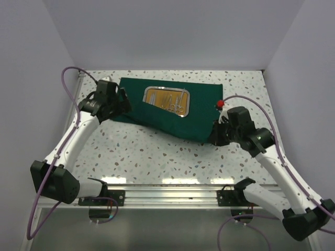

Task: Open and lay out the surgical kit
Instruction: Open the surgical kit at the center of the board.

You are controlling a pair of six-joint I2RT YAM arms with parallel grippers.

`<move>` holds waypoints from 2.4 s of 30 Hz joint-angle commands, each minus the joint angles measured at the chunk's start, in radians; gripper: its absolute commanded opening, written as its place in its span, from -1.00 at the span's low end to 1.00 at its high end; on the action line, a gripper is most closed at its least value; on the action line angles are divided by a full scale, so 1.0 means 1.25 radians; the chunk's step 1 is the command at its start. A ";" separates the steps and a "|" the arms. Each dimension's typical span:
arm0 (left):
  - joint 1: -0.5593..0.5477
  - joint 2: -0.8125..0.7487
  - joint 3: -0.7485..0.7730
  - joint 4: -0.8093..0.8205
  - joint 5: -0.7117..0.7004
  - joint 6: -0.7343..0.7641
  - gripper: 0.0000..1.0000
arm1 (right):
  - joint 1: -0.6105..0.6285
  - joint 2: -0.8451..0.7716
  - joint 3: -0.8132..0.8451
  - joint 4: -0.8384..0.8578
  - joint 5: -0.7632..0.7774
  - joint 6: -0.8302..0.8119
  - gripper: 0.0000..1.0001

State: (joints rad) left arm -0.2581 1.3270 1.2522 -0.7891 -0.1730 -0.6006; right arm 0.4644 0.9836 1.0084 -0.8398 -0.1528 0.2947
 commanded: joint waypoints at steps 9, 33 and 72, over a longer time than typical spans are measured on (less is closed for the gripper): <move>-0.016 -0.096 -0.170 -0.023 -0.101 -0.172 0.98 | 0.000 -0.103 -0.079 -0.340 0.090 0.212 -1.00; -0.243 0.009 -0.328 0.274 -0.065 -0.310 0.93 | -0.001 0.261 0.444 -0.071 0.004 0.109 -1.00; -0.239 -0.022 -0.302 0.108 -0.193 -0.399 0.99 | -0.286 0.902 0.684 -0.218 0.405 0.153 -1.00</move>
State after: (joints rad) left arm -0.5621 1.3197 0.9249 -0.7715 -0.3523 -1.0107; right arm 0.1162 2.1796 1.8584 -1.1118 0.3241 0.5259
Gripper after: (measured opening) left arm 0.994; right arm 0.090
